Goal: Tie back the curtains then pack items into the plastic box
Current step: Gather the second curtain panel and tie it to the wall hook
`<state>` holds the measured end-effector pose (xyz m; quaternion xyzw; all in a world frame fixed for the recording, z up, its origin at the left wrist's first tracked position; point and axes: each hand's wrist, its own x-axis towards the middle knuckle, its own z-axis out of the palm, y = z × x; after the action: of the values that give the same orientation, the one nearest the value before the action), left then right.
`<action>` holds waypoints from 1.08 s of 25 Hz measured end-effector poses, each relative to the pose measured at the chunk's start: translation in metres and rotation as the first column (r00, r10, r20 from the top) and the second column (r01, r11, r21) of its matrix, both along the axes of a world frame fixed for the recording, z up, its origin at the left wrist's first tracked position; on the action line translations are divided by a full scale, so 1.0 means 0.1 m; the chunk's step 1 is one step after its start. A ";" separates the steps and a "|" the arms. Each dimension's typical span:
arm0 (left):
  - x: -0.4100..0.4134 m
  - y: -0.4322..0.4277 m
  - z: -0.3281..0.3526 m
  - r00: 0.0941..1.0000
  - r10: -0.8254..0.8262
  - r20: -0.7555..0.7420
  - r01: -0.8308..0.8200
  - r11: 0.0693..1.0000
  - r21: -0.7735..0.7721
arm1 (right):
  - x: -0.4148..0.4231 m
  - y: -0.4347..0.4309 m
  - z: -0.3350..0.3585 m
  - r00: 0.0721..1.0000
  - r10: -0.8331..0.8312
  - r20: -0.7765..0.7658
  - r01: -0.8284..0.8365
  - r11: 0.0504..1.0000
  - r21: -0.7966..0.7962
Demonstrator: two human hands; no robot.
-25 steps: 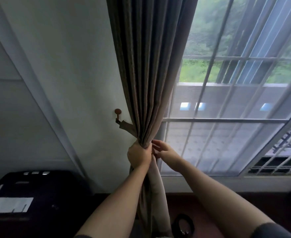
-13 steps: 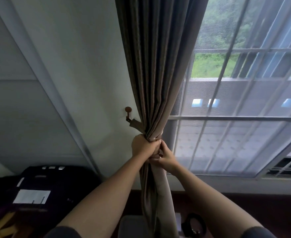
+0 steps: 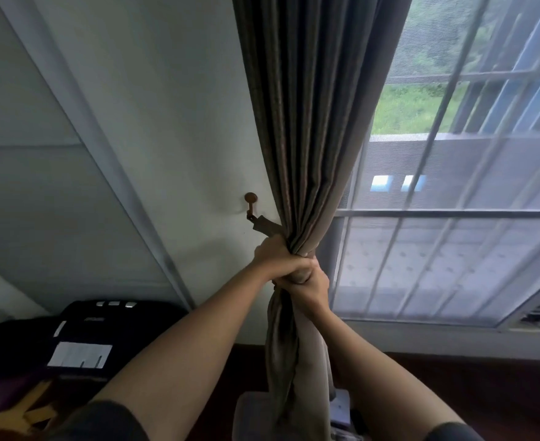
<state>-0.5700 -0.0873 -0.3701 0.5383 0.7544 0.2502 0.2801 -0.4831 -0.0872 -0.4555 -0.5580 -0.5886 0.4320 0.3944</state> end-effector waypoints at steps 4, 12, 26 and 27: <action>-0.24 0.07 0.05 0.962 -0.241 0.128 0.255 0.960 -0.113 | 0.03 0.04 0.09 0.997 -0.070 0.020 0.070 0.997 -0.015; -0.46 0.05 -0.62 0.966 0.127 0.223 -0.112 0.991 -0.079 | 0.16 0.14 0.01 0.991 -0.072 0.117 0.075 0.997 -0.023; -0.50 0.12 -1.01 0.899 -0.206 0.387 0.283 0.947 -0.152 | 0.39 0.10 0.00 0.992 0.022 0.127 -0.026 0.999 0.033; -0.48 0.06 -0.98 0.892 -0.246 0.378 0.317 0.939 -0.136 | 0.39 0.08 0.00 0.993 0.031 0.111 -0.034 0.999 0.029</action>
<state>-0.6176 -0.0810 -0.4679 0.5583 0.6256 0.2253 0.4961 -0.4445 -0.0792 -0.4553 -0.5653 -0.6251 0.3978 0.3625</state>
